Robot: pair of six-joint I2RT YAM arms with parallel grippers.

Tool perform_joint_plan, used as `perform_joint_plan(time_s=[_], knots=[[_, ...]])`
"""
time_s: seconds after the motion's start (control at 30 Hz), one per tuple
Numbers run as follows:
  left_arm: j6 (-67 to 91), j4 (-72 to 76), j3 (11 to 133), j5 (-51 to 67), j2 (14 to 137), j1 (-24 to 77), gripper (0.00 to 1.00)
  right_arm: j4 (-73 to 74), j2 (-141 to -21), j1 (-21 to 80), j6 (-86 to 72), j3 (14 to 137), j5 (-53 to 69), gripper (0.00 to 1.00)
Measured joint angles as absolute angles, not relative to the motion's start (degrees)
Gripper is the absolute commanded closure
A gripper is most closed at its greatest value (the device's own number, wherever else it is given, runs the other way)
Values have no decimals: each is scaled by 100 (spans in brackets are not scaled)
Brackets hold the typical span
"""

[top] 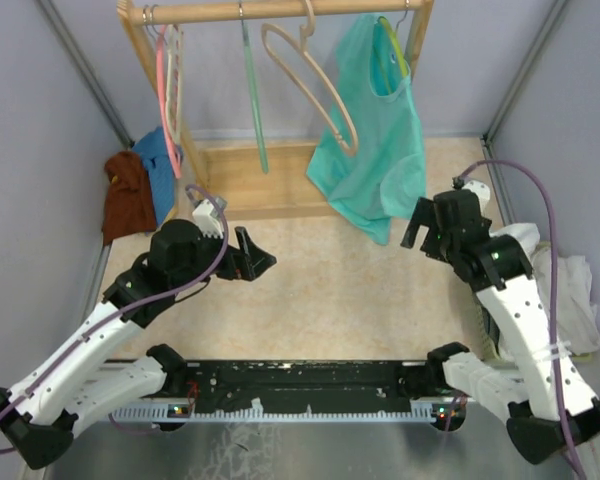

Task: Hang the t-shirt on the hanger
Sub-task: Pick up the T-shirt and place it in the bin.

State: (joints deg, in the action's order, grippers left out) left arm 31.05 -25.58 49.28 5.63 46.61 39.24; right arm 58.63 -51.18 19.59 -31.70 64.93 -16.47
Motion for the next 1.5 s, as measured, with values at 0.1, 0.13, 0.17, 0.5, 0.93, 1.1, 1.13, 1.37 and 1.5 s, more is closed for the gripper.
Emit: perform_joint_plan(time_s=[0.1,0.13,0.17,0.5,0.93,1.1,1.13,1.37,1.5], knots=[[3044,-2587,4963,593,4707,3924,1,6147,-5627,1955,-3212,6932,-2497,1],[3022,-2602,4995,607,4733,3924,1,6233,-5806,1933,-3223,7015,-2808,1],[2991,-2622,5052,624,4770,3924,1,6287,-5935,1890,-3229,7032,-3059,1],[2856,-2821,5459,895,4910,3924,1,6045,-6331,-276,-2886,6744,-4228,24],[2740,-3131,5798,1339,5417,3924,0,5535,-6060,-1981,-3006,5690,-3481,36],[2738,-3135,5837,1389,5476,3924,0,5223,-6090,-2062,-3026,5465,-2967,39],[2740,-3135,5839,1398,5492,3924,1,5146,-6095,-2071,-3028,5426,-2882,39],[2740,-3146,5874,1402,5575,3924,1,4818,-5946,-2082,-2982,5221,-2351,26],[2753,-3133,5894,1433,5627,3924,0,4731,-5863,-2082,-2958,5216,-2165,24]])
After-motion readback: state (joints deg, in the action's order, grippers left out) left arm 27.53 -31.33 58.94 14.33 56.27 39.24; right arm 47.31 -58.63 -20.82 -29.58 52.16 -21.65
